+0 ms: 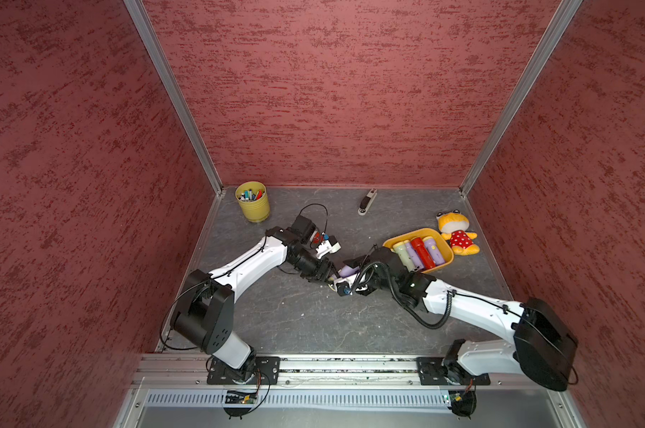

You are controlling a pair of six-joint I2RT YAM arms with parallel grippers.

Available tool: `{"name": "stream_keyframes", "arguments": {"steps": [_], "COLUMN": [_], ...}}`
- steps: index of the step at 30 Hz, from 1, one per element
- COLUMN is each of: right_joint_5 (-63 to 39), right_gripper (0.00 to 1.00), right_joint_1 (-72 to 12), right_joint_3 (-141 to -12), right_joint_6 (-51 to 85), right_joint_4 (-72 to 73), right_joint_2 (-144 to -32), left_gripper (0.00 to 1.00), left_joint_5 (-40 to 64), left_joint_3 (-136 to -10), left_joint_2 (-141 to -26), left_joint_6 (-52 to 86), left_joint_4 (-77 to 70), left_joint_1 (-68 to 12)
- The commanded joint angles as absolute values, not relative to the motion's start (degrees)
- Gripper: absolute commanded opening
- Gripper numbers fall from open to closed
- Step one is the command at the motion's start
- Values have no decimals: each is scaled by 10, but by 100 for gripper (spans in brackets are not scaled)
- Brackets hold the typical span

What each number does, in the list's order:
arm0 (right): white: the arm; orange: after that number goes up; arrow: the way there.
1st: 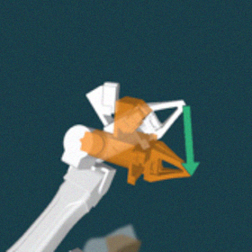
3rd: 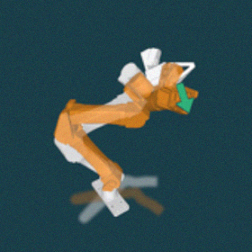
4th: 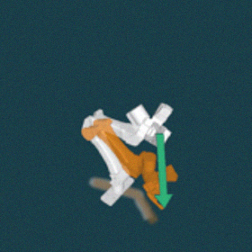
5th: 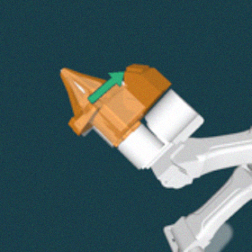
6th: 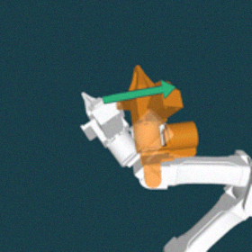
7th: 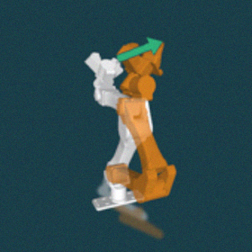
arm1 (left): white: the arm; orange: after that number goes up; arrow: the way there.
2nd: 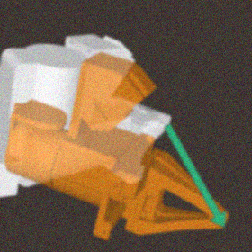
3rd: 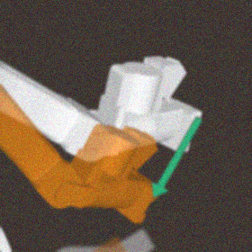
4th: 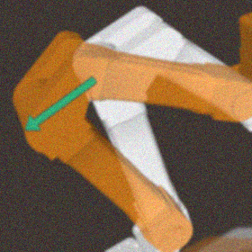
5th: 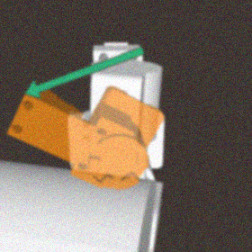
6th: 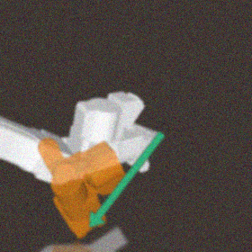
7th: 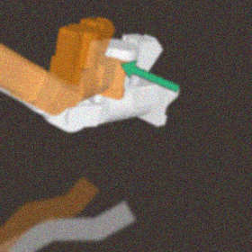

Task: Put the flashlights into the storage boxes
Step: Pick up the flashlight from the center of the board.

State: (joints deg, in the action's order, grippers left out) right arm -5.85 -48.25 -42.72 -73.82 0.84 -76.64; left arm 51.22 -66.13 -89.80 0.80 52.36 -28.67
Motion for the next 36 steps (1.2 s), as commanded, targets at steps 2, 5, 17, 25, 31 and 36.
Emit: {"name": "stream_keyframes", "arguments": {"steps": [2, 5, 17, 25, 31, 36], "right_joint_5": [-79, -71, -44, -32, -45, -25], "right_gripper": [43, 34, 27, 30, 30, 31], "right_joint_1": [-486, -486, -462, -390, -325, -278], "right_joint_3": [-439, -435, -420, -429, -448, -455], "right_joint_6": [-844, -841, -704, -452, -272, -151], "right_joint_4": [36, 42, 39, 6, -38, -71], "right_joint_2": [-766, -759, -723, -681, -660, -645], "left_gripper": [36, 37, 88, 99, 99, 99], "left_joint_5": [538, 538, 513, 335, 275, 276], "left_joint_3": [-663, -661, -650, -589, -550, -562], "left_joint_2": [-895, -894, -869, -779, -753, -792], "left_joint_6": [13, 18, 50, 154, 185, 194], "left_joint_4": [493, 484, 434, 296, 189, 140], "left_joint_1": [-287, -287, -272, -223, -223, -243]}}
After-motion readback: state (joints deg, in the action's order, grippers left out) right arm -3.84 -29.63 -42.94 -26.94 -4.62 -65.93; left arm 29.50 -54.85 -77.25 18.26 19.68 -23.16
